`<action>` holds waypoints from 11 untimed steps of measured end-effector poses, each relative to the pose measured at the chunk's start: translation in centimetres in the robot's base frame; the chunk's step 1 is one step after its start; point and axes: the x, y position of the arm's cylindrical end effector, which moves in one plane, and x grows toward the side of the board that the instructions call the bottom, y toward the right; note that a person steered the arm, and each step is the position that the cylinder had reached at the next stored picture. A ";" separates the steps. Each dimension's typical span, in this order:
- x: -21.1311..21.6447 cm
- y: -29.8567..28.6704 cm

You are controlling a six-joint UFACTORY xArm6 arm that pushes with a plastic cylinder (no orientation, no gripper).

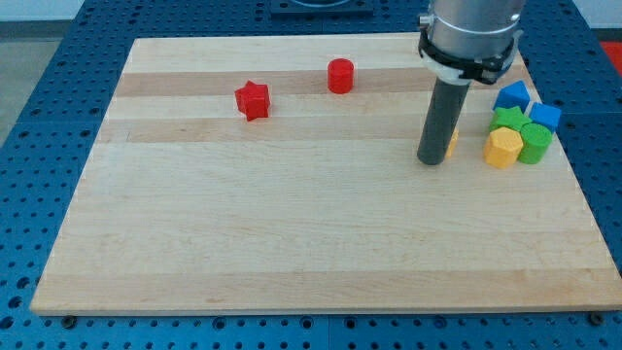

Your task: Keep the yellow heart parallel left to the green star

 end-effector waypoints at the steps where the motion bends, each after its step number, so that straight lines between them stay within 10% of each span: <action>1: -0.6 0.4; 11: -7.8 3.6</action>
